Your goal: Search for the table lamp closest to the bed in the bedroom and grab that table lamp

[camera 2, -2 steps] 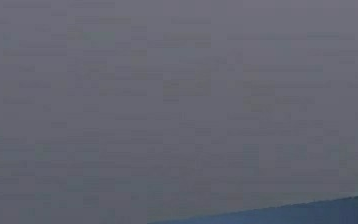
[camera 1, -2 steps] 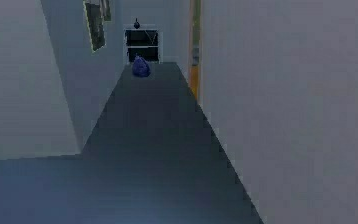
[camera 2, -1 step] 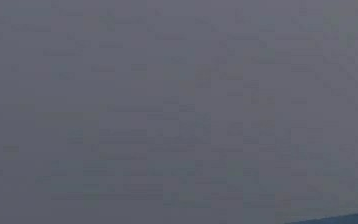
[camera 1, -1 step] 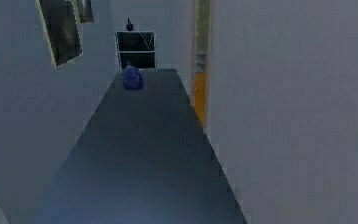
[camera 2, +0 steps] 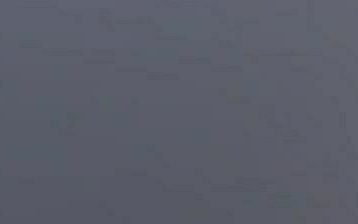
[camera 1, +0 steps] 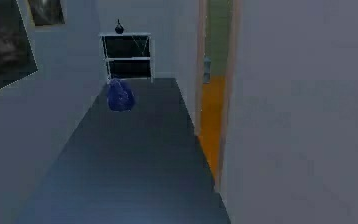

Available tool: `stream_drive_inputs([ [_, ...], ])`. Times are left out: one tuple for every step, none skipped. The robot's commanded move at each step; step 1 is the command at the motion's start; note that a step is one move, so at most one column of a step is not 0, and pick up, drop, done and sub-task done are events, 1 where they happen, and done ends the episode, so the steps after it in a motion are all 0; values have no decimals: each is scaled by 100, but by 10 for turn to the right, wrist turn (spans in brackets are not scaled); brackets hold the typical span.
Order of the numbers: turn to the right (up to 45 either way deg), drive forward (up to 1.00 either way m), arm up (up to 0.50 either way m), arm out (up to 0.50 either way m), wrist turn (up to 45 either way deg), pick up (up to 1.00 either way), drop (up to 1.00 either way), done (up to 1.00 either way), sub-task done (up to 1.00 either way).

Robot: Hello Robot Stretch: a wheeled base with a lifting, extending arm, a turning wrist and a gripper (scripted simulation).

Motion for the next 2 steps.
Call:
stream_drive_inputs([
  [0,100,0,0,0,0,0,0,0],
  [0,80,0,0,0,0,0,0,0],
])
